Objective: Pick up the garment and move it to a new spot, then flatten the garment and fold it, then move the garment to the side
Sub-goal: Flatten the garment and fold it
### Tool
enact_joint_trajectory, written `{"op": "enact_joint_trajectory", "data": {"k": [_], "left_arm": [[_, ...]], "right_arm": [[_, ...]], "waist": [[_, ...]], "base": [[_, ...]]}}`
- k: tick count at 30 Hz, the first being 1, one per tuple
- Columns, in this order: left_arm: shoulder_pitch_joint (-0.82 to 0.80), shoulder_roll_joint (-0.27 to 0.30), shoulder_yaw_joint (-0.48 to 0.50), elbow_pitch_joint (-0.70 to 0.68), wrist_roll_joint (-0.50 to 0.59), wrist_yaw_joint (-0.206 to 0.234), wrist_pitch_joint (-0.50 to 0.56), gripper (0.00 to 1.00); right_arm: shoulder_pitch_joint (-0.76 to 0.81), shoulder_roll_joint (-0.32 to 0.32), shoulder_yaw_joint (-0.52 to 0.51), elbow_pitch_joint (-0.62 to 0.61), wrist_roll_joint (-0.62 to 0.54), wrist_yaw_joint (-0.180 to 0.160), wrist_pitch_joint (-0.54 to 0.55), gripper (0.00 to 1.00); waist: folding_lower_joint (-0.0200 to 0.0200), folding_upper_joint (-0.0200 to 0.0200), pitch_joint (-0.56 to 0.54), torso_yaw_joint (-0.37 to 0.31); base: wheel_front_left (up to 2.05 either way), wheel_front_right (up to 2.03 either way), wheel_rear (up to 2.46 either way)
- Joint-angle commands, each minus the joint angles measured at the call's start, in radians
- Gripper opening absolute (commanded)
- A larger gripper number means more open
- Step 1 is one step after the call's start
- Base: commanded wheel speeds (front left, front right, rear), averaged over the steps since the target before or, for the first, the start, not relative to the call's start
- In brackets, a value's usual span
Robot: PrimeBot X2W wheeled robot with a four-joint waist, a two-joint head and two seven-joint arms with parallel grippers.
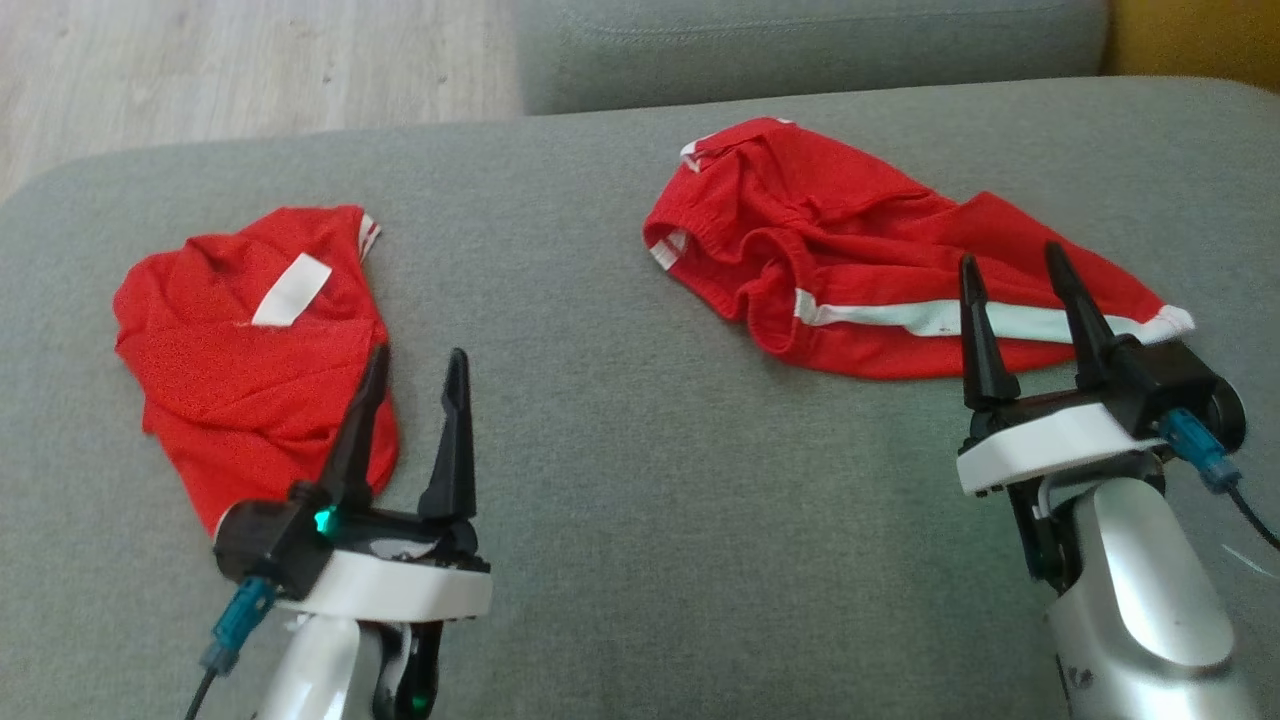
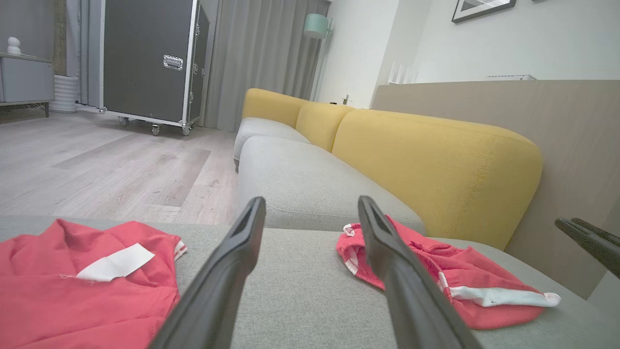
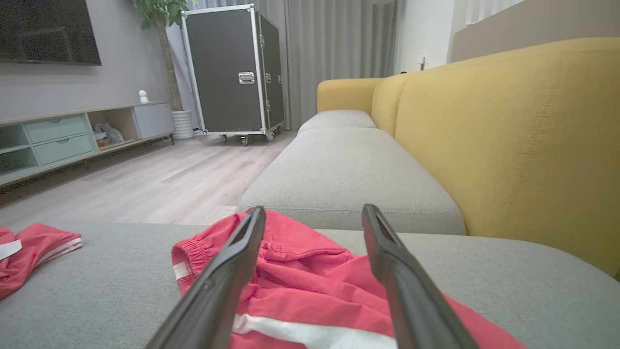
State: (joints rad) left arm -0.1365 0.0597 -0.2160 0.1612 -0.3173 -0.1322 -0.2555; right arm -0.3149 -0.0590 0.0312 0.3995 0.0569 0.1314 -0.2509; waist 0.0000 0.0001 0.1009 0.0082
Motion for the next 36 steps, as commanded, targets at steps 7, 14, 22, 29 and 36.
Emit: {"op": "enact_joint_trajectory", "data": {"k": [7,14,22,29,36], "left_arm": [[-0.063,0.015,-0.007,-0.022,-0.007,0.002,-0.006,1.00],[-0.101,0.013,-0.042,-0.009,-0.021,0.002,-0.006,1.00],[-0.130,0.008,-0.062,0.007,-0.038,0.002,-0.006,1.00],[-0.147,0.004,-0.076,0.008,-0.040,0.002,-0.006,1.00],[-0.161,0.000,-0.082,0.009,-0.044,0.002,-0.006,1.00]], "right_arm": [[-0.119,0.009,0.008,-0.001,-0.109,-0.001,0.073,1.00],[-0.295,-0.034,-0.033,0.171,-0.203,-0.001,0.221,1.00],[-0.454,-0.096,-0.028,0.391,-0.231,-0.001,0.257,1.00],[-0.545,-0.142,-0.003,0.531,-0.267,-0.001,0.244,1.00],[-0.613,-0.165,0.009,0.630,-0.280,-0.001,0.225,0.00]], "waist": [[0.0000,-0.0001,0.060,0.066],[0.0000,-0.0001,0.127,0.156],[0.0000,-0.0001,0.173,0.230],[0.0000,-0.0001,0.209,0.263],[0.0000,-0.0001,0.238,0.277]], "base": [[0.00,0.00,0.00],[0.00,0.00,0.00],[0.00,0.00,0.00],[0.00,0.00,0.00],[0.00,0.00,0.00]]}}
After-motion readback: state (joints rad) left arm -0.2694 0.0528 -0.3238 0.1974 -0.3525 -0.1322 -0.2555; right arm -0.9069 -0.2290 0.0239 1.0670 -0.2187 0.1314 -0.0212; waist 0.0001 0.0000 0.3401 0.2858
